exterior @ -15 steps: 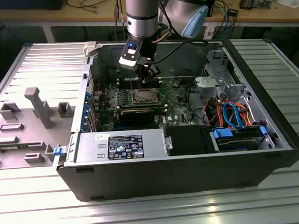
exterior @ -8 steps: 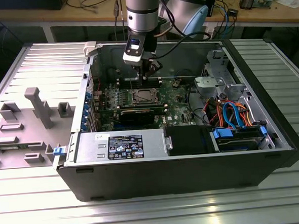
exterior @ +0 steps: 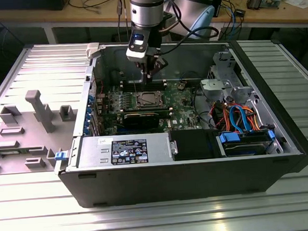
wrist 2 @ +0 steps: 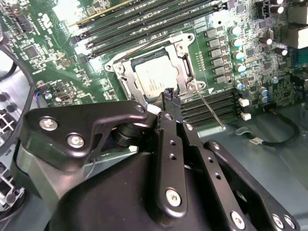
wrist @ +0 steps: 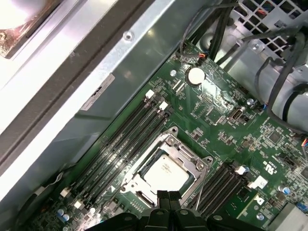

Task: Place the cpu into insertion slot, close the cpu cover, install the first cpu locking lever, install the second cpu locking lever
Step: 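Install the first cpu locking lever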

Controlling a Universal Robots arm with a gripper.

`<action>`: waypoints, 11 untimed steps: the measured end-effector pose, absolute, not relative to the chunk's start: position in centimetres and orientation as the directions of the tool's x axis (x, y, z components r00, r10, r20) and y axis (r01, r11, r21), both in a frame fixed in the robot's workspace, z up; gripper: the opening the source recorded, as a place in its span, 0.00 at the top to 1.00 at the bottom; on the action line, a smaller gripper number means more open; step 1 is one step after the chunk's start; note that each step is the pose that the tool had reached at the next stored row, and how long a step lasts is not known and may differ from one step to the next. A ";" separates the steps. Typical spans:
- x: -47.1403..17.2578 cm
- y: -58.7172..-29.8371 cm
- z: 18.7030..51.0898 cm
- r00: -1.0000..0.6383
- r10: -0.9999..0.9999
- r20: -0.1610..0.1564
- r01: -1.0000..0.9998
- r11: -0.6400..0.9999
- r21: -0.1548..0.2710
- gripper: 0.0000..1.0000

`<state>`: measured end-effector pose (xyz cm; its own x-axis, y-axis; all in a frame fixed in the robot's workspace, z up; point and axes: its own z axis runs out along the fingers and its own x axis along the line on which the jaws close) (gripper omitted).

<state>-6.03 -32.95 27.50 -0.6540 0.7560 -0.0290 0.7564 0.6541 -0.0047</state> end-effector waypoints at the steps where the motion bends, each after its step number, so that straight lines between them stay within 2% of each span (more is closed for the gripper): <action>1: -6.0 -32.9 27.7 -0.654 0.756 -0.029 0.756 0.654 -0.005 0.89; 11: -6.0 -33.0 27.8 -0.729 0.684 -0.031 0.684 0.729 -0.005 0.89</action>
